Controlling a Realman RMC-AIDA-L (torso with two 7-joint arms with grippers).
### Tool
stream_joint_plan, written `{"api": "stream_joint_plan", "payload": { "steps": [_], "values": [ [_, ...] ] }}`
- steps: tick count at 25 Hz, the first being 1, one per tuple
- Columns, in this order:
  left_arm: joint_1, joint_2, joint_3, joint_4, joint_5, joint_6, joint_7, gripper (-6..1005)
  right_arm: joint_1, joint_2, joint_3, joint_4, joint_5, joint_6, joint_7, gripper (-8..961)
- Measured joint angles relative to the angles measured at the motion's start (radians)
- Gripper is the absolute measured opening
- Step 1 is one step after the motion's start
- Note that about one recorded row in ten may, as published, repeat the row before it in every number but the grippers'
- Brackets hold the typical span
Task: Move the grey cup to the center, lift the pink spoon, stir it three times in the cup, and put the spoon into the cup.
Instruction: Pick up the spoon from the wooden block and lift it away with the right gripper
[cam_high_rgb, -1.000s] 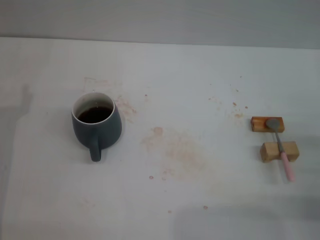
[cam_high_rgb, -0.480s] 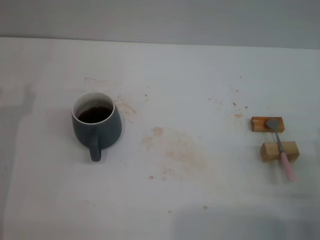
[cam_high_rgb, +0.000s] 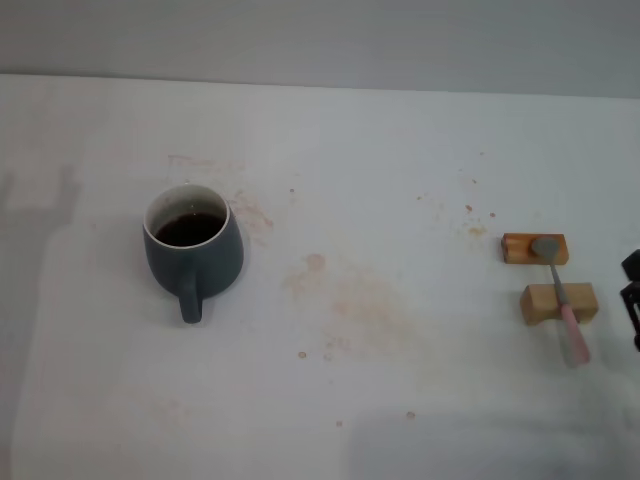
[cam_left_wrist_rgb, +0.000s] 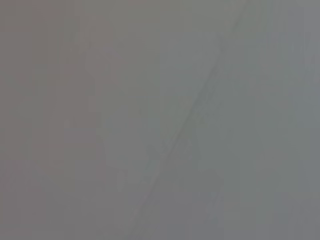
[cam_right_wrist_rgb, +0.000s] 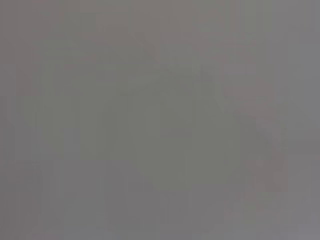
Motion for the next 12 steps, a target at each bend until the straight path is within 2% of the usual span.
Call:
{"api": "stream_joint_plan", "payload": {
  "steps": [12],
  "values": [
    [-0.001, -0.001, 0.019, 0.000, 0.000, -0.011, -0.004, 828, -0.006, -0.002, -0.089, 0.015, -0.001, 0.033, -0.001, 495]
  ]
}}
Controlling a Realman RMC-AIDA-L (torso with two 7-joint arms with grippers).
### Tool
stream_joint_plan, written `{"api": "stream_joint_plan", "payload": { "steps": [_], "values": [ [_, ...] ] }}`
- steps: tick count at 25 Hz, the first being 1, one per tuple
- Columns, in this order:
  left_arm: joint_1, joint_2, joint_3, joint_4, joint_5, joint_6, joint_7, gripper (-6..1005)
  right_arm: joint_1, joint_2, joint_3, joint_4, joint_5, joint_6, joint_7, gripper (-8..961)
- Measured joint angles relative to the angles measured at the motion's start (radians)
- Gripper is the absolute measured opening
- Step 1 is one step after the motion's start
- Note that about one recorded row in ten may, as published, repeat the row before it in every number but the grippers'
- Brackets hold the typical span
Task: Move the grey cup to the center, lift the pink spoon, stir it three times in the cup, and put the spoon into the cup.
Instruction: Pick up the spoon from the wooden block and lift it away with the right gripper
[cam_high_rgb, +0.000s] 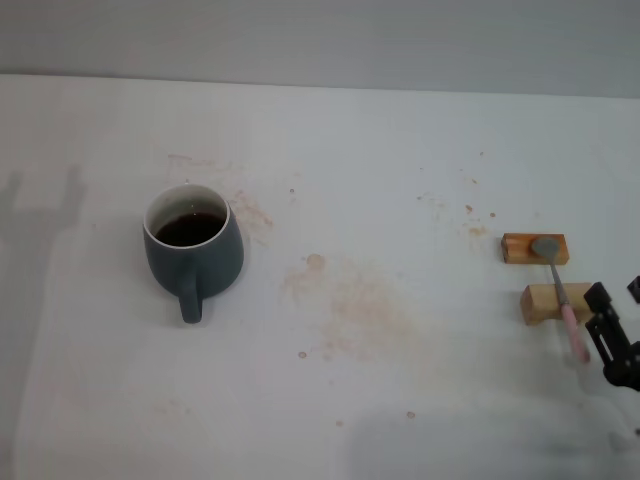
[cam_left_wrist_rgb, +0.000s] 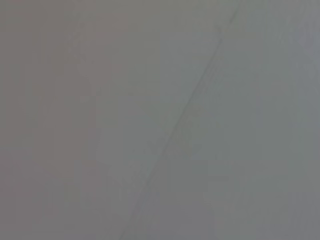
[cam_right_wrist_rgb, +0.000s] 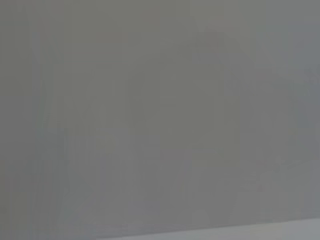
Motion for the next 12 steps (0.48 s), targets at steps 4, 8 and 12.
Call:
{"api": "stream_joint_plan", "payload": {
  "steps": [4, 8, 12],
  "values": [
    [0.002, 0.000, 0.007, -0.003, -0.001, 0.000, 0.000, 828, -0.003, 0.000, -0.017, 0.014, 0.000, 0.013, 0.000, 494],
    [0.001, 0.000, 0.008, 0.000, -0.003, 0.000, 0.000, 828, -0.010, 0.000, -0.027, 0.019, 0.000, 0.017, 0.000, 494],
    [-0.001, 0.000, 0.008, 0.001, -0.002, -0.009, 0.000, 828, -0.016, 0.000, -0.037, 0.021, 0.001, 0.029, -0.001, 494]
  ]
}}
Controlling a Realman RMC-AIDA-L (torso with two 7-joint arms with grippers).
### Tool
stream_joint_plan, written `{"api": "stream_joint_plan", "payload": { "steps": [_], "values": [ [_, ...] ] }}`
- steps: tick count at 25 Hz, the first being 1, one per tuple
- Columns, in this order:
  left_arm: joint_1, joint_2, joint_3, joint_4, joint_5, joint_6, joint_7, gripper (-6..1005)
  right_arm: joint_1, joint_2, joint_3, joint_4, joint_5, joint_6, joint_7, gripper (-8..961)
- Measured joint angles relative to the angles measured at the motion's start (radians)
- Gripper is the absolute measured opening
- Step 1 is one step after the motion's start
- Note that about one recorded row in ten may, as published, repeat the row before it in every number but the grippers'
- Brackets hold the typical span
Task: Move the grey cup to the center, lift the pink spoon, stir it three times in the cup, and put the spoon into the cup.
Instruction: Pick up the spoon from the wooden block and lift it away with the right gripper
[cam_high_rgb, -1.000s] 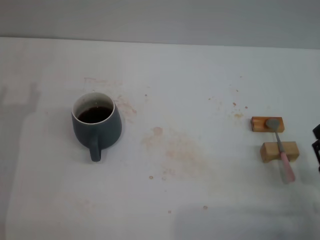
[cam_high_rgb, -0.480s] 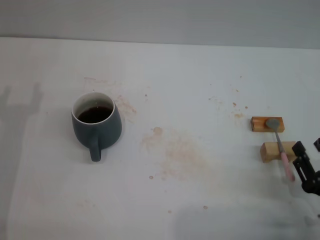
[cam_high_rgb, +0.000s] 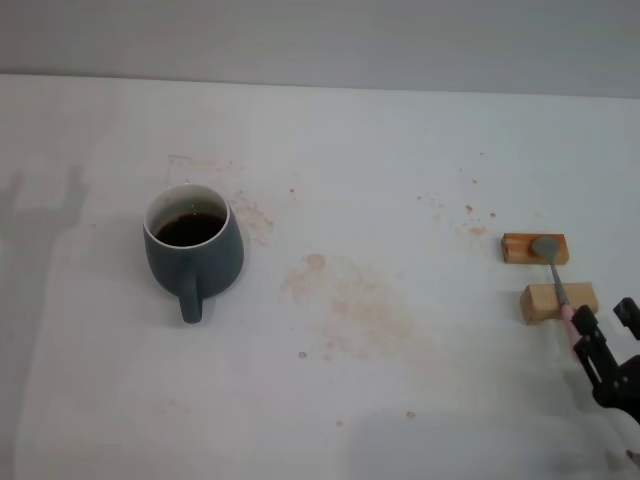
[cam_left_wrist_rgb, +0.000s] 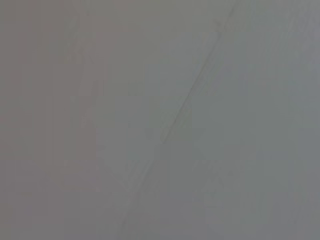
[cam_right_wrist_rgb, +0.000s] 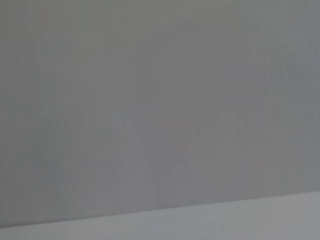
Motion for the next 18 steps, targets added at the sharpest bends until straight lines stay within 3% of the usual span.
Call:
{"api": "stream_joint_plan", "payload": {
  "steps": [18],
  "values": [
    [-0.004, 0.000, 0.000, -0.006, 0.001, -0.031, 0.000, 828, 0.011, 0.000, -0.042, 0.000, -0.002, 0.061, 0.006, 492]
  ]
}}
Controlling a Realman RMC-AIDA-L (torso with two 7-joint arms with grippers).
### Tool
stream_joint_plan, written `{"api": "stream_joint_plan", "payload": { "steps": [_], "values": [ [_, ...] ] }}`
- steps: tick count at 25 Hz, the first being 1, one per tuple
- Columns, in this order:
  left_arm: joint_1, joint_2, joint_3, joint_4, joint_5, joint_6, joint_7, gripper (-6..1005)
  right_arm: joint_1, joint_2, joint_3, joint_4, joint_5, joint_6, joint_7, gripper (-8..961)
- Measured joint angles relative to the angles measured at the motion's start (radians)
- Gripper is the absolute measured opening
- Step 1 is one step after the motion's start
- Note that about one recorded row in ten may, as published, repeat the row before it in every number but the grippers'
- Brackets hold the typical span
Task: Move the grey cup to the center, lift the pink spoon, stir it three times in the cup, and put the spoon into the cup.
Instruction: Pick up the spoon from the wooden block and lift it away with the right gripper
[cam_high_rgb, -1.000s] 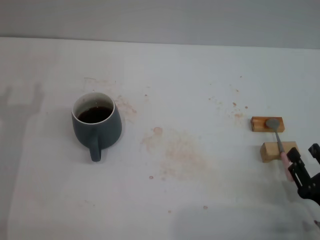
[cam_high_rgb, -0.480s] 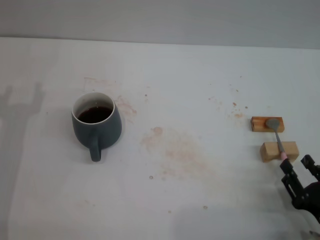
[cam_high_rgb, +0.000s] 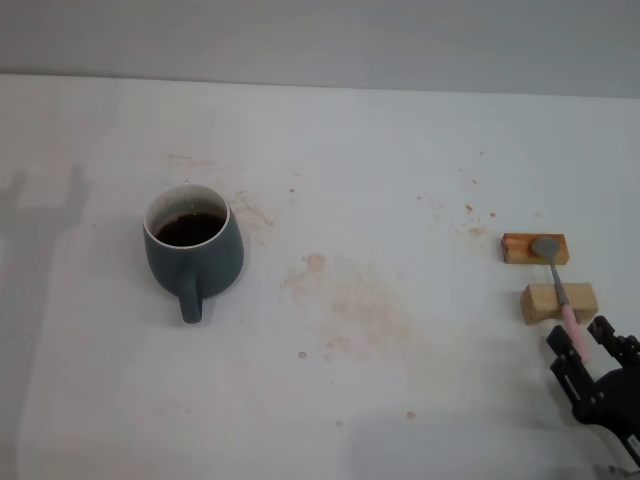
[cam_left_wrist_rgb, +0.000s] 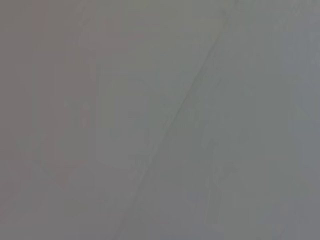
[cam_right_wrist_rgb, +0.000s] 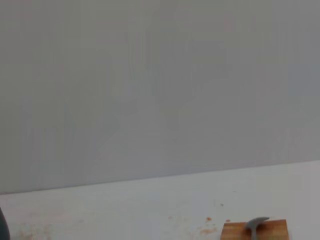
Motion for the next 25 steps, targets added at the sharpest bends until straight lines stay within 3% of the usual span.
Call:
{"api": "stream_joint_plan", "payload": {
  "steps": [25],
  "values": [
    [-0.010, 0.002, 0.000, 0.000, -0.001, -0.014, 0.000, 827, 0.002, 0.000, -0.002, 0.000, -0.013, 0.038, 0.003, 472]
  ]
}}
